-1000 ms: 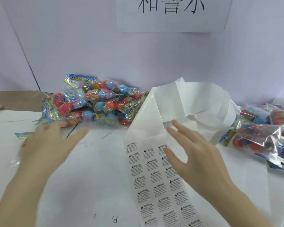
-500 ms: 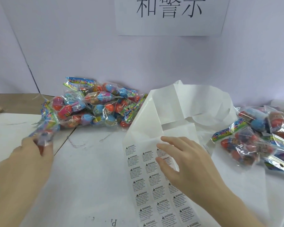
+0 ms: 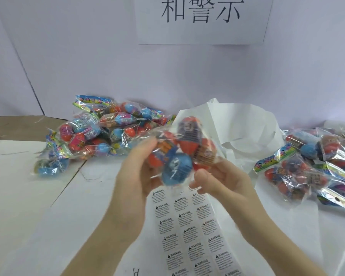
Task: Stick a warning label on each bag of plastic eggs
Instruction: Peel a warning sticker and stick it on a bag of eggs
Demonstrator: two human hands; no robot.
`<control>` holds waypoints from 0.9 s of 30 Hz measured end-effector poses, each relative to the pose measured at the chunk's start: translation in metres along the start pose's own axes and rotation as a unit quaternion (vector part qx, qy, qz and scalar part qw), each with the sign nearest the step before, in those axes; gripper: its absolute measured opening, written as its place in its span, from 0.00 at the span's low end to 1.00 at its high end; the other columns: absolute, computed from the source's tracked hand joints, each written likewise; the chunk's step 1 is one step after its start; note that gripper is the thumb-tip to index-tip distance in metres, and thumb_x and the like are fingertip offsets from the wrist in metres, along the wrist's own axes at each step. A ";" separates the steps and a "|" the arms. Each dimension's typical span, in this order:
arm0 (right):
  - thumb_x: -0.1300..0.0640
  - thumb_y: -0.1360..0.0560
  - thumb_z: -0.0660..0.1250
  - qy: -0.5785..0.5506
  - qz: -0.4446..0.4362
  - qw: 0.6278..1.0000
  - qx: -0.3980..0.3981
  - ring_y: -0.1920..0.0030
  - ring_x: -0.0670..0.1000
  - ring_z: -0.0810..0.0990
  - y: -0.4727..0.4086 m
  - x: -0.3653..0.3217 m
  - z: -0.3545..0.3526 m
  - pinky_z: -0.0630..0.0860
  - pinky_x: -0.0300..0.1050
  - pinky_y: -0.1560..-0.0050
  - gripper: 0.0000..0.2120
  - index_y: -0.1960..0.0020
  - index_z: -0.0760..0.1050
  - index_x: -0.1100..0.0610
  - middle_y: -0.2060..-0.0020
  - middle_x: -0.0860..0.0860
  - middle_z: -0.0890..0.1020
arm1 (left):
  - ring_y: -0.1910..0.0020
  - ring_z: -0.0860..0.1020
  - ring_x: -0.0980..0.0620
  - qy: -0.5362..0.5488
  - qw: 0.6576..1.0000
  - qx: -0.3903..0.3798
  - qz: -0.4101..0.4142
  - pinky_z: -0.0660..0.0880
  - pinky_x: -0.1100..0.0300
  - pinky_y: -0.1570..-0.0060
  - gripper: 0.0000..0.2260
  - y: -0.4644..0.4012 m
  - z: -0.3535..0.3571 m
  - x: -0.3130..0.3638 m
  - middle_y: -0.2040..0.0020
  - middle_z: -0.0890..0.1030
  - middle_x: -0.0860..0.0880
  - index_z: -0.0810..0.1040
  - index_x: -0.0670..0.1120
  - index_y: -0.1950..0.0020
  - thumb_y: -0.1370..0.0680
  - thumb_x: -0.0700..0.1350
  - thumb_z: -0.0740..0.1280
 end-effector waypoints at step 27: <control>0.58 0.39 0.73 -0.112 0.036 0.991 0.055 0.52 0.57 0.81 -0.006 0.012 -0.028 0.77 0.47 0.48 0.23 0.44 0.78 0.57 0.52 0.60 0.83 | 0.75 0.69 0.58 -0.111 0.985 -0.133 0.024 0.68 0.70 0.73 0.04 -0.001 0.033 -0.016 0.74 0.73 0.51 0.81 0.44 0.68 0.37 0.45 0.72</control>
Point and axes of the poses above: each hand's wrist, its own y-axis away from the middle knuckle, its own z-axis out of the palm, x = y × z, the point moved 9 cm from there along -y, towards the middle knuckle
